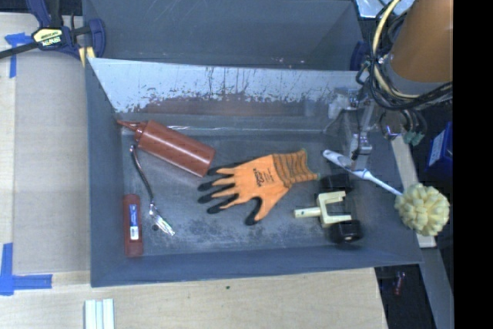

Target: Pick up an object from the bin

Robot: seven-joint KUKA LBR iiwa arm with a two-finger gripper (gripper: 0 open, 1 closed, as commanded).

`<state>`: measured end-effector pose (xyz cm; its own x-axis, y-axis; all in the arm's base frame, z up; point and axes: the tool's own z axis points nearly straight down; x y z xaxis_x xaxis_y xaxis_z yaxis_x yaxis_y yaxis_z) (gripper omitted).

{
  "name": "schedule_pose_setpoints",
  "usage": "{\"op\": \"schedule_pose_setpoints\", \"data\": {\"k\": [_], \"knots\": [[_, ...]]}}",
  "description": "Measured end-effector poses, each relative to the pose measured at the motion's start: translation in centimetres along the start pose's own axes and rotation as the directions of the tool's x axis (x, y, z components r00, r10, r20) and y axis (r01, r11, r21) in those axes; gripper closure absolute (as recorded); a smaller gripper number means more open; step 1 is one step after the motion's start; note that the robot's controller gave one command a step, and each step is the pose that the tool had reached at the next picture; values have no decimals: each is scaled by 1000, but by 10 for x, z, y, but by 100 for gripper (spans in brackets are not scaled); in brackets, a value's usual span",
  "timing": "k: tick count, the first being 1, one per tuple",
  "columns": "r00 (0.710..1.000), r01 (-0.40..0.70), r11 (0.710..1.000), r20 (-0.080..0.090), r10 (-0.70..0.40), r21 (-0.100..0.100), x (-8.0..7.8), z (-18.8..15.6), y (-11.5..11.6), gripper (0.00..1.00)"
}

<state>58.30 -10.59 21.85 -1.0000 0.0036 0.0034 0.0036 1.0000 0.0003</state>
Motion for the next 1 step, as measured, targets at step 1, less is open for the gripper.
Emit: {"op": "schedule_pose_setpoints", "data": {"k": [1], "knots": [[1000, 3, 1000, 8, -3, 1, -2, -4, 1, 0]]}}
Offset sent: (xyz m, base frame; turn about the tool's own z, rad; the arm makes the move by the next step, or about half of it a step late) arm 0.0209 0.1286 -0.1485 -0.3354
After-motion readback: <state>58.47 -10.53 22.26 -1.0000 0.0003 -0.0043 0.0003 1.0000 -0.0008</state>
